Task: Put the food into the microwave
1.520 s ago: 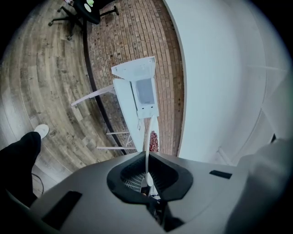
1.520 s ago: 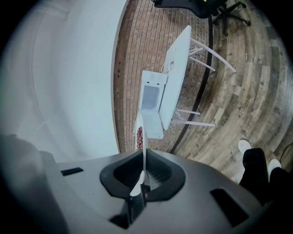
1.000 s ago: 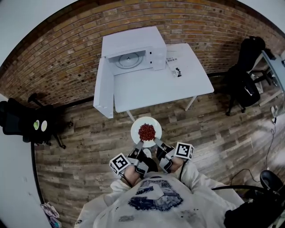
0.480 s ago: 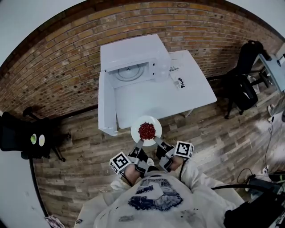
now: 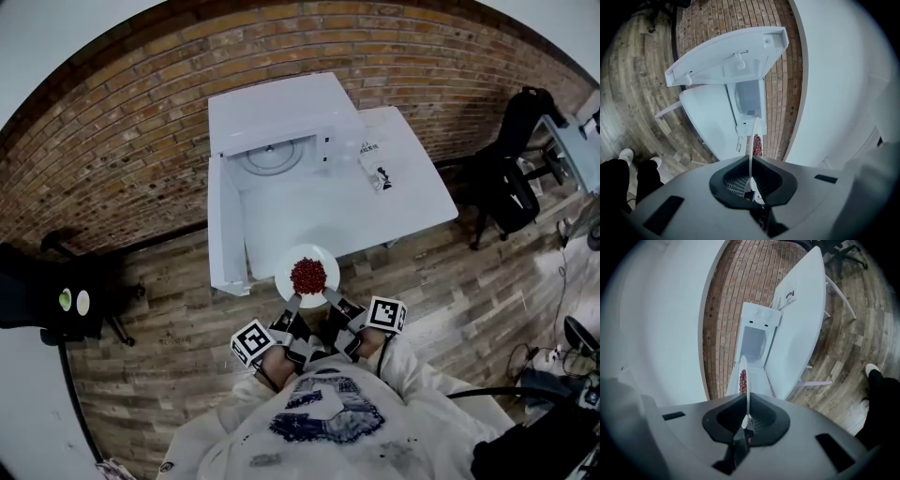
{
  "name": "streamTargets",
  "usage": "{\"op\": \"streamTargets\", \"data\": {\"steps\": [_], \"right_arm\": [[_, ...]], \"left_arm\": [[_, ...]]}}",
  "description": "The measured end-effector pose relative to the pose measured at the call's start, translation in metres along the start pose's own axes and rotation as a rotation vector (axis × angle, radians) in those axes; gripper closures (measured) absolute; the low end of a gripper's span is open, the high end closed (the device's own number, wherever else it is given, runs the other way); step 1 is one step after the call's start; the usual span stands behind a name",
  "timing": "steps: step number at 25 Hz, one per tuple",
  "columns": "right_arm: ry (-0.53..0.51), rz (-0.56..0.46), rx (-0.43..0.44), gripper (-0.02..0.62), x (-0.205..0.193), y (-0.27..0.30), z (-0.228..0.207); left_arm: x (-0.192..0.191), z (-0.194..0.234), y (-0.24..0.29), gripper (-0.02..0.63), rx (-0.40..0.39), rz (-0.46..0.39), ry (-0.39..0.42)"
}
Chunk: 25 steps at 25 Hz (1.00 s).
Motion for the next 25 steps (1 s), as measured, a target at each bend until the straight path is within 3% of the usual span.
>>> {"op": "streamTargets", "data": {"steps": [7,11,14,25], "right_arm": [[0.014,0.016,-0.020,0.571,0.020,0.019,-0.004],[0.004,0.025,-0.009,0.571,0.038,0.036,0.005],[0.027,0.034,-0.003,0.571,0.057,0.048,0.009],[-0.004,0.102,-0.015,0.571,0.127,0.102,0.013]], "left_arm": [[0.015,0.004,0.024,0.588,-0.014,-0.006,-0.021],[0.031,0.008,0.039,0.588,0.016,-0.017,-0.004],[0.041,0.005,0.062,0.588,-0.013,-0.030,-0.016],[0.084,0.016,0.130,0.588,0.021,-0.090,-0.013]]}}
Point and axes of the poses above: the fingertips, and each gripper's own axes: y forward along the fingers, z to its left, x out of its top, the point moved 1 cm from there along -y, backward along the fingers, and after that the axes turned 12 degrees about -x, right-handed, at the moved point
